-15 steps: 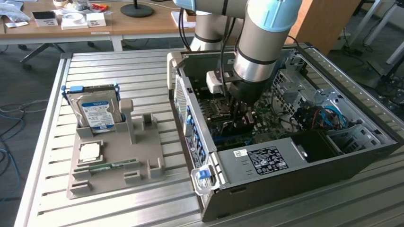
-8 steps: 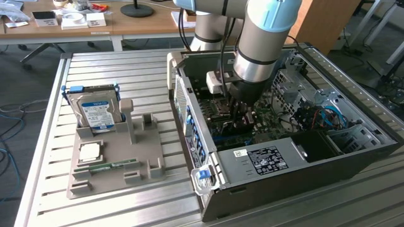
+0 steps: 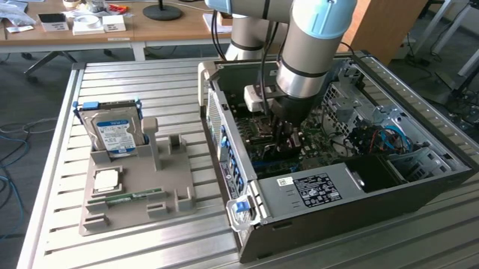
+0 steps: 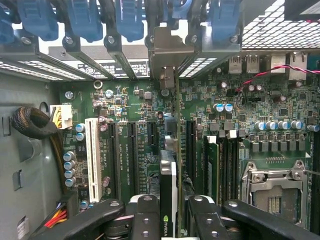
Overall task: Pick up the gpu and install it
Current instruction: 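Insert the gpu into the slot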
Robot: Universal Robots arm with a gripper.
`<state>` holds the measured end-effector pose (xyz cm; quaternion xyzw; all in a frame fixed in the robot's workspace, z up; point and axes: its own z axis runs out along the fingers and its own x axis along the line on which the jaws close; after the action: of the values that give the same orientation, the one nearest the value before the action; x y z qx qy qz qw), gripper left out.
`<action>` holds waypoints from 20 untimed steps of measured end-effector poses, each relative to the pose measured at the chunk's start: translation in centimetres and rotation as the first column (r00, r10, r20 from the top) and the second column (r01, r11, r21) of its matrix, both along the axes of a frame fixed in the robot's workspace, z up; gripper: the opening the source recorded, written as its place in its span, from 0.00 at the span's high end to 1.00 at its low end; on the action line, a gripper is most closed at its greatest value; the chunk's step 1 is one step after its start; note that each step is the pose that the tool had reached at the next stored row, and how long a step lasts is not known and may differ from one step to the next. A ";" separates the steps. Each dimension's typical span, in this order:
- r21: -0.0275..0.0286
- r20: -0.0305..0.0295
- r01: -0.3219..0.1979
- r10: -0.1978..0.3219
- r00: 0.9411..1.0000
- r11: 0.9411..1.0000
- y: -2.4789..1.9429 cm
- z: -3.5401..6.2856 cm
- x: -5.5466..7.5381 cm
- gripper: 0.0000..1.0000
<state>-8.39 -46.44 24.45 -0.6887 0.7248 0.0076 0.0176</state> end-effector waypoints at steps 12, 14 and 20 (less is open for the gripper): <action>0.000 0.000 0.000 0.000 1.000 1.000 0.00 0.00 -0.1 0.73; 0.000 0.000 0.000 0.000 1.000 1.000 0.00 0.00 -0.1 0.73; 0.000 0.000 0.000 0.000 1.000 1.000 0.00 0.00 -0.2 0.73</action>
<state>-8.56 -46.44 24.45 -0.6887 0.7248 0.0077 0.0176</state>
